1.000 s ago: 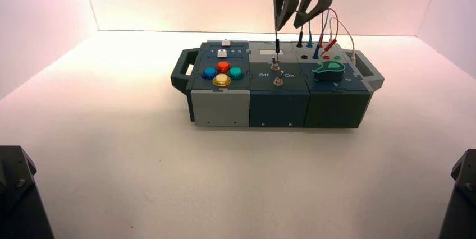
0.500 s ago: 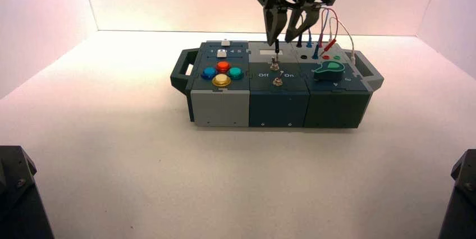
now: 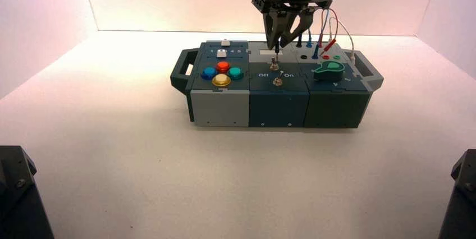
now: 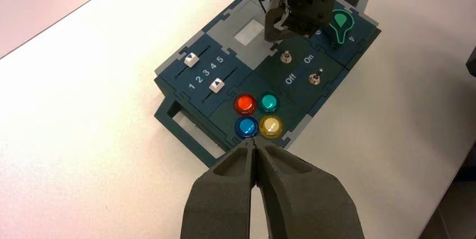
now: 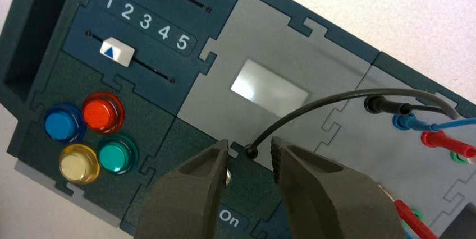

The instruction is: Insert the black wire.

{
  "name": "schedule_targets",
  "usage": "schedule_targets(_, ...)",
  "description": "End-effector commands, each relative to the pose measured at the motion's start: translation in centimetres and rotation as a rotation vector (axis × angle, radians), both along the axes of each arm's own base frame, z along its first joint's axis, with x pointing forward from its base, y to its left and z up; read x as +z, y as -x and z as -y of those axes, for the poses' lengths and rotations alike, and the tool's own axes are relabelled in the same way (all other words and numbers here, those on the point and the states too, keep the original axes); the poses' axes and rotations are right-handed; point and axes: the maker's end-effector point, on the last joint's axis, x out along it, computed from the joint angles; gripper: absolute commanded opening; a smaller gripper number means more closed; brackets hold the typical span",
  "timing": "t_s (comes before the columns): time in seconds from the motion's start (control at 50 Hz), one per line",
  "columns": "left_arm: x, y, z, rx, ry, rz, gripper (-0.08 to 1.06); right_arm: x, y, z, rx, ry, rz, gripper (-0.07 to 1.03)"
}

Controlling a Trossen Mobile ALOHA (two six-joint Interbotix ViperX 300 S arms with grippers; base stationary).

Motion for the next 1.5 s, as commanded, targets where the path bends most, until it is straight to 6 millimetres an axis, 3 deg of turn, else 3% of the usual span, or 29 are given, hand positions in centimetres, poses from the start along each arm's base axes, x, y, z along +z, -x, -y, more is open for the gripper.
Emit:
schedule_targets(0.02,1.1,-0.4,0.2,-0.003,0.013,0.031,-0.03,1.4,-0.8,-0.7,0.014,-0.012,0.039,0.41)
schedule_targets(0.42,1.0,-0.4,0.2,-0.003,0.012,0.03,-0.03,1.2,-1.2,-0.8,0.027,-0.001,0.037,0.27)
schedule_targets(0.76,1.0,-0.4,0.2,-0.002,0.013,0.029,-0.03,0.6,-1.1,-0.8,0.042,0.011,0.025,-0.01)
schedule_targets(1.5,0.7,-0.9,-0.3,0.026,0.009,0.018,-0.03,2.6,-0.9,0.3,0.02,-0.041,0.155,-0.02)
